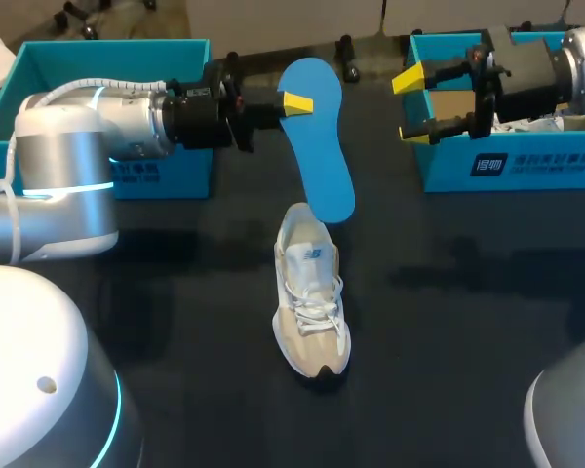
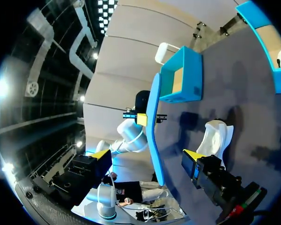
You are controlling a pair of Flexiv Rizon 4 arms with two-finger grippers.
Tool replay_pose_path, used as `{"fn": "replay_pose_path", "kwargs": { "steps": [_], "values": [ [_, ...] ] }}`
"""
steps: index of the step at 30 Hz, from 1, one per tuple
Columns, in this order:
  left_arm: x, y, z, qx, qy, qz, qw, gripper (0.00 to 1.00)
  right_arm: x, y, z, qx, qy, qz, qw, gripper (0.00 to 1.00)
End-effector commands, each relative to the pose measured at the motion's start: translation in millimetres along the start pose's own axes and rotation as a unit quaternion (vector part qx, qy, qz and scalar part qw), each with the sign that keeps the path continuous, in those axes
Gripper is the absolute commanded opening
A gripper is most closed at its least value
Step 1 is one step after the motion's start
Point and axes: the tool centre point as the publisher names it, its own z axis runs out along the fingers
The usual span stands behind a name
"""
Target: Take the shoe out of the shoebox, open the shoe tongue, remove and reinsert the insole, then place the shoe into the shoebox
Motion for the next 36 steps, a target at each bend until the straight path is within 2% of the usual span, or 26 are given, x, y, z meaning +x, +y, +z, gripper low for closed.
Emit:
{"fn": "replay_pose_path", "kwargs": {
  "steps": [1, 10, 13, 18, 22, 24, 26, 29, 31, 33, 35, 36],
  "values": [
    [0.2, 0.2, 0.3, 0.000, -0.001, 0.000, 1.000, 0.00, 0.2, 1.0, 1.2, 0.000, -0.001, 0.000, 1.000, 1.00],
    [8.2, -2.5, -8.7, -0.046, -0.064, 0.159, 0.984, 0.00, 0.2, 1.0, 1.2, 0.000, -0.001, 0.000, 1.000, 1.00],
    [8.2, 0.3, -10.1, -0.066, -0.096, 0.229, 0.966, 0.00, 0.2, 1.0, 1.2, 0.000, -0.001, 0.000, 1.000, 1.00],
    [6.9, 1.3, -14.1, -0.074, -0.107, 0.327, 0.936, 0.00, 0.2, 1.0, 1.2, 0.000, -0.001, 0.000, 1.000, 1.00],
    [5.7, -1.1, -16.5, -0.042, -0.107, 0.417, 0.901, 0.00, 0.2, 1.0, 1.2, 0.000, -0.001, 0.000, 1.000, 1.00],
    [5.3, -2.8, -17.0, -0.037, -0.111, 0.462, 0.879, 0.00, 0.2, 1.0, 1.2, 0.000, -0.001, 0.000, 1.000, 1.00],
    [5.1, -5.7, -16.6, -0.038, -0.116, 0.521, 0.845, 0.00, 0.2, 1.0, 1.2, 0.000, -0.001, 0.000, 1.000, 1.00],
    [8.6, -8.3, -14.9, -0.043, -0.107, 0.574, 0.810, 0.00, 0.2, 1.0, 1.2, 0.000, -0.001, 0.000, 1.000, 1.00],
    [12.5, -9.1, -14.2, -0.050, -0.108, 0.617, 0.778, 0.00, 0.2, 1.0, 1.2, 0.000, -0.001, 0.000, 1.000, 1.00],
    [13.6, -9.0, -14.8, -0.058, -0.111, 0.659, 0.742, 0.00, 0.2, 1.0, 1.2, 0.000, -0.001, 0.000, 1.000, 1.00],
    [18.1, -8.8, -15.5, -0.063, -0.119, 0.720, 0.681, 0.00, 0.2, 1.0, 1.2, 0.000, -0.001, 0.000, 1.000, 1.00],
    [19.4, -9.0, -16.0, -0.070, -0.114, 0.737, 0.663, 0.00, 0.2, 1.0, 1.2, 0.000, -0.001, 0.000, 1.000, 1.00]
  ]
}}
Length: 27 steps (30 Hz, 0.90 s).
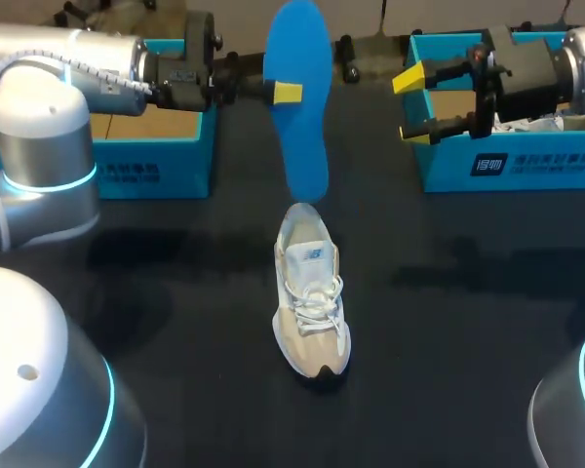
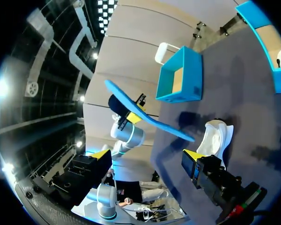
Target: Take the shoe out of the shoebox, open the shoe tongue, remove and reinsert the insole, then place the shoe into the shoebox
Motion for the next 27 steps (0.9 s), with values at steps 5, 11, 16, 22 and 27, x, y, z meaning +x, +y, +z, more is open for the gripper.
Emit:
{"fn": "replay_pose_path", "kwargs": {
  "steps": [5, 11, 16, 22, 27],
  "values": [
    [8.7, -0.3, -6.1, -0.019, -0.032, 0.440, 0.897, 0.00, -0.4, 1.1, 1.7, 0.000, 0.000, 0.000, 1.000, 1.00],
    [4.0, 3.9, -8.1, -0.025, -0.040, 0.482, 0.875, 0.00, -0.4, 1.1, 1.7, 0.000, 0.000, 0.000, 1.000, 1.00],
    [4.0, 3.9, -8.1, -0.025, -0.040, 0.482, 0.875, 0.00, -0.4, 1.1, 1.7, 0.000, 0.000, 0.000, 1.000, 1.00],
    [4.0, 3.9, -8.1, -0.025, -0.040, 0.482, 0.875, 0.00, -0.4, 1.1, 1.7, 0.000, 0.000, 0.000, 1.000, 1.00],
    [4.0, 3.9, -8.1, -0.025, -0.040, 0.482, 0.875, 0.00, -0.4, 1.1, 1.7, 0.000, 0.000, 0.000, 1.000, 1.00]
  ]
}}
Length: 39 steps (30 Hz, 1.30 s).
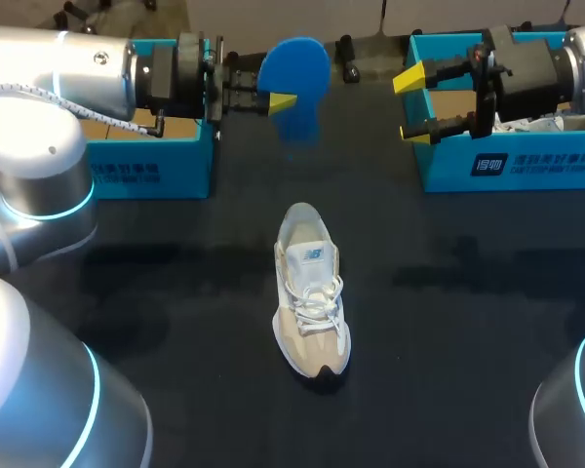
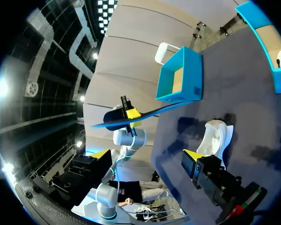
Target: Take the shoe out of the shoebox, open the shoe tongue, remove and reinsert the insole, then place the shoe into the shoebox
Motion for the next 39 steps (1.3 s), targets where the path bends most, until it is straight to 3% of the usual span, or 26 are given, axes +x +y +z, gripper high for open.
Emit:
{"fn": "replay_pose_path", "kwargs": {
  "steps": [1, 6, 12, 19, 23, 27, 32, 39],
  "values": [
    [4.2, -0.5, -0.4, -0.001, -0.008, 0.057, 0.998, 0.00, -0.5, 1.2, 2.1, 0.000, 0.000, 0.000, 1.000, 1.00],
    [2.7, 2.2, -2.2, 0.008, -0.012, 0.064, 0.998, 0.00, -0.5, 1.2, 2.1, 0.000, 0.000, 0.000, 1.000, 1.00],
    [0.1, 8.3, -8.9, -0.024, -0.006, 0.203, 0.979, 0.00, -0.5, 1.2, 2.1, 0.000, 0.000, 0.000, 1.000, 1.00],
    [7.2, 15.6, -9.9, -0.057, 0.005, 0.370, 0.927, 0.00, -0.5, 1.2, 2.1, 0.000, 0.000, 0.000, 1.000, 1.00],
    [12.4, 21.8, -11.0, -0.082, -0.012, 0.476, 0.875, 0.00, -0.5, 1.2, 2.1, 0.000, 0.000, 0.000, 1.000, 1.00],
    [15.2, 26.8, -11.5, -0.089, -0.038, 0.536, 0.838, 0.00, -0.5, 1.2, 2.1, 0.000, 0.000, 0.000, 1.000, 1.00],
    [14.8, 30.4, -12.9, -0.084, -0.075, 0.562, 0.819, 0.00, -0.5, 1.2, 2.1, 0.000, 0.000, 0.000, 1.000, 1.00],
    [8.6, 32.4, -14.4, -0.077, -0.094, 0.572, 0.811, 0.00, -0.5, 1.2, 2.1, 0.000, 0.000, 0.000, 1.000, 1.00]
  ]
}}
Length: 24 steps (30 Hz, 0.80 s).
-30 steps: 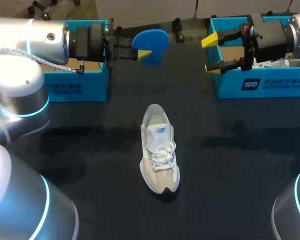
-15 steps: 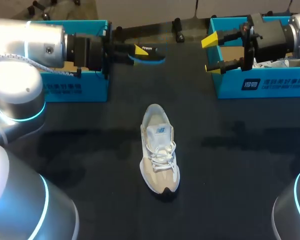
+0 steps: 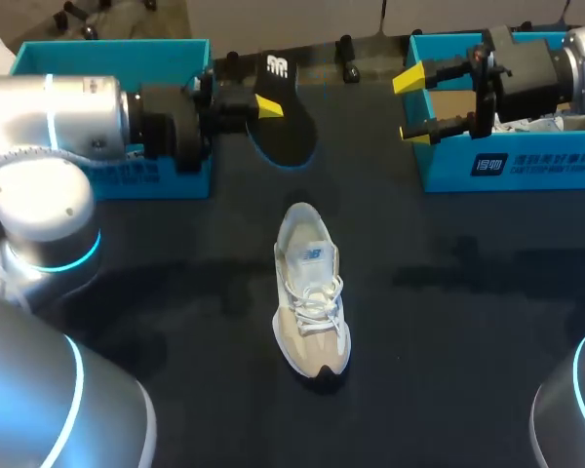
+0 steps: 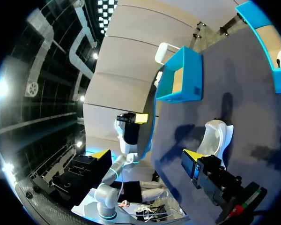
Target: Take the shoe out of the shoebox, open the shoe tongue, remove and reinsert the insole, then place the shoe into the shoebox
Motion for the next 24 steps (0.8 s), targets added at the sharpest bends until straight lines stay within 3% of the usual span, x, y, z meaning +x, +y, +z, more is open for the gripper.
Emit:
{"fn": "replay_pose_path", "kwargs": {
  "steps": [1, 22, 24],
  "values": [
    [4.4, -5.2, 1.6, -0.015, -0.057, 0.058, 0.997, 0.00, -0.4, 1.4, 4.7, 0.002, 0.003, 0.000, 1.000, 1.00],
    [-9.4, -8.8, 29.4, 0.009, -0.084, 0.057, 0.995, 0.00, 1.4, -3.7, 56.0, 0.027, 0.009, -0.001, 1.000, 1.00],
    [-10.5, -9.4, 33.1, 0.010, -0.087, 0.055, 0.995, 0.00, 0.8, -4.2, 59.2, 0.028, 0.009, 0.000, 1.000, 0.93]
  ]
}}
